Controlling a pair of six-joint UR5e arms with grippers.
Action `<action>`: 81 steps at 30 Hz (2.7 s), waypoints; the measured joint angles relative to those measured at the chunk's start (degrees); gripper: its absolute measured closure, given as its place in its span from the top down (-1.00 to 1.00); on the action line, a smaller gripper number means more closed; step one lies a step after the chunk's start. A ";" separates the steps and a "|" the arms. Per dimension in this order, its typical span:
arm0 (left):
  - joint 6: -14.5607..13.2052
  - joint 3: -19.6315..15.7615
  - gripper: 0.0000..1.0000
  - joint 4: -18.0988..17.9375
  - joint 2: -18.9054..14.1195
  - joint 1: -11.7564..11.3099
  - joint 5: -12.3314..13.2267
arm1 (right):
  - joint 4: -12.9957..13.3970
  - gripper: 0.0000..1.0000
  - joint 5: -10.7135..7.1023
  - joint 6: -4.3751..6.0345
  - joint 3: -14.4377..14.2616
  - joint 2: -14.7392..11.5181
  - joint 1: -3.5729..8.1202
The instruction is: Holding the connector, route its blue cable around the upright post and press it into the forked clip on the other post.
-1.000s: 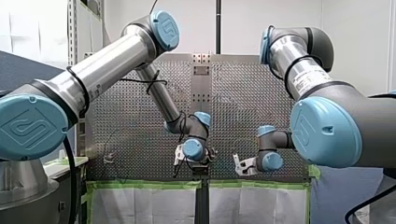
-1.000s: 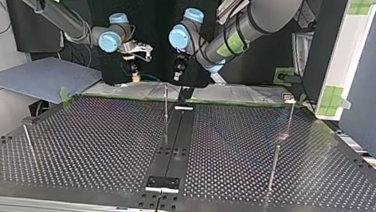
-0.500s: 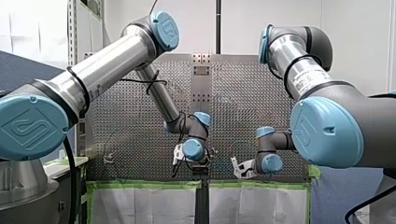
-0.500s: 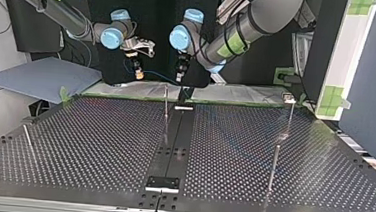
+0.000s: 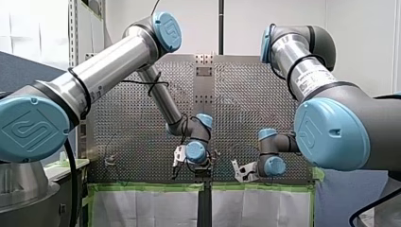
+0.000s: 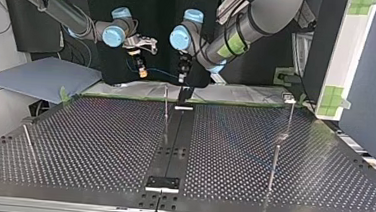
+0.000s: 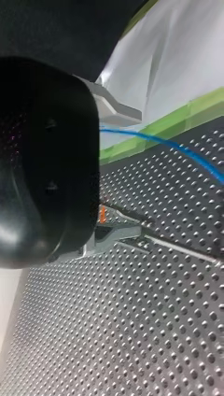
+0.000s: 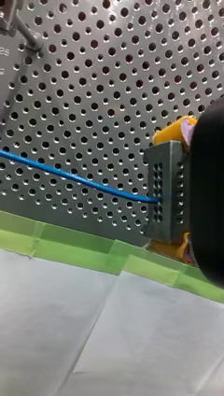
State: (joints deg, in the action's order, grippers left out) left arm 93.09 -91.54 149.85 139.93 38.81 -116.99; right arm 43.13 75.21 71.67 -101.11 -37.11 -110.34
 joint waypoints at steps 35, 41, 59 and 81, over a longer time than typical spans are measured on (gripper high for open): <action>3.30 2.03 1.00 0.43 3.14 -6.25 8.01 | 3.11 -1.00 -2.49 1.30 -2.10 -2.14 -0.02; 4.35 3.10 1.00 0.87 4.51 -6.41 7.92 | 3.11 -1.00 -2.55 1.33 -2.09 -2.14 -0.01; 2.25 3.41 -0.32 0.22 4.61 -5.52 6.86 | 3.20 -1.00 -2.90 1.36 -2.09 -2.14 -0.01; -1.92 3.41 -1.00 -2.42 4.60 -2.26 4.41 | 3.42 -1.00 -2.46 4.78 -1.00 -2.15 1.43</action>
State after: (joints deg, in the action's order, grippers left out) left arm 91.17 -88.13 147.42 144.52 36.54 -112.59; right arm 46.55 72.75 76.45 -102.11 -39.26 -108.92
